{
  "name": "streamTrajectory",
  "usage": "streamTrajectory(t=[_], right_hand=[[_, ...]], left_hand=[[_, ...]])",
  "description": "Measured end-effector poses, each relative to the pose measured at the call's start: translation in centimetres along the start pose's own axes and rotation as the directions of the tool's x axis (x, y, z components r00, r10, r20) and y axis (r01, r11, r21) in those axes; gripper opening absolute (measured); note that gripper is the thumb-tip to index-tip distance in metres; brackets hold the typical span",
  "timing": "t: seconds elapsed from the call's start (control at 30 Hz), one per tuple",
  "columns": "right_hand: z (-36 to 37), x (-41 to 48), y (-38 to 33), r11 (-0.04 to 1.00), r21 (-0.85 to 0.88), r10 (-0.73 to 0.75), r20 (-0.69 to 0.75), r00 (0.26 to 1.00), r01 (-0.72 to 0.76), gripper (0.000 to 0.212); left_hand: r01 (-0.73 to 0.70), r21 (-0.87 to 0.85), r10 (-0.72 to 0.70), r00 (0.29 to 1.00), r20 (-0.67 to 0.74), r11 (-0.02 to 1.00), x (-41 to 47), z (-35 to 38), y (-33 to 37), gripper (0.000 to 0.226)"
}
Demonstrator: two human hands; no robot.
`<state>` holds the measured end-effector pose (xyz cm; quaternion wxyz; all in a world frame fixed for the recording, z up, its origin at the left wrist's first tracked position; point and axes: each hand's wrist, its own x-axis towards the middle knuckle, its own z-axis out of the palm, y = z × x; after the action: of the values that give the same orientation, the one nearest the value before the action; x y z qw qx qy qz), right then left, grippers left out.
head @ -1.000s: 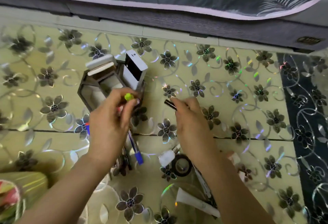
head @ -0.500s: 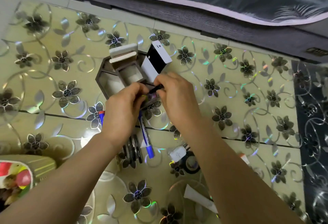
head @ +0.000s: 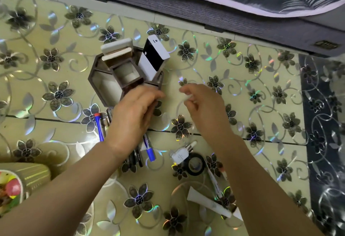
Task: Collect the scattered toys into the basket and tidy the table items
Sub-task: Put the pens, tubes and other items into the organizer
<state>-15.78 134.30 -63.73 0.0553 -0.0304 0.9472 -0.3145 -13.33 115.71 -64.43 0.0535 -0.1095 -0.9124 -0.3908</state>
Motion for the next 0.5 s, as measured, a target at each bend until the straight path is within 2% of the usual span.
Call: streamTrajectory(t=[0.1,0.27,0.37,0.5], right_hand=[[-0.8,-2.4,2.1,0.999,0.012,0.032,0.027,0.999,-0.032,0.039],[-1.7,-6.6,5.2,0.991,-0.020,0.134,0.141,0.981,-0.132,0.033],[-1.4,-9.2,5.9,0.972,-0.039,0.235,0.225,0.946,-0.232,0.033],[-0.5,-11.2,5.2,0.978,-0.083,0.209,0.259,0.943,-0.194,0.032]], left_hand=[[-0.052,-0.027,0.056,0.983,0.175,0.998,-2.4,1.5,1.0,0.021],[-0.002,0.058,-0.027,0.870,0.492,0.998,-6.6,6.1,2.5,0.041],[0.012,0.132,-0.083,0.835,0.544,0.991,-8.0,8.2,3.4,0.055],[0.036,0.198,-0.130,0.865,0.485,0.979,-8.0,9.1,4.3,0.063]])
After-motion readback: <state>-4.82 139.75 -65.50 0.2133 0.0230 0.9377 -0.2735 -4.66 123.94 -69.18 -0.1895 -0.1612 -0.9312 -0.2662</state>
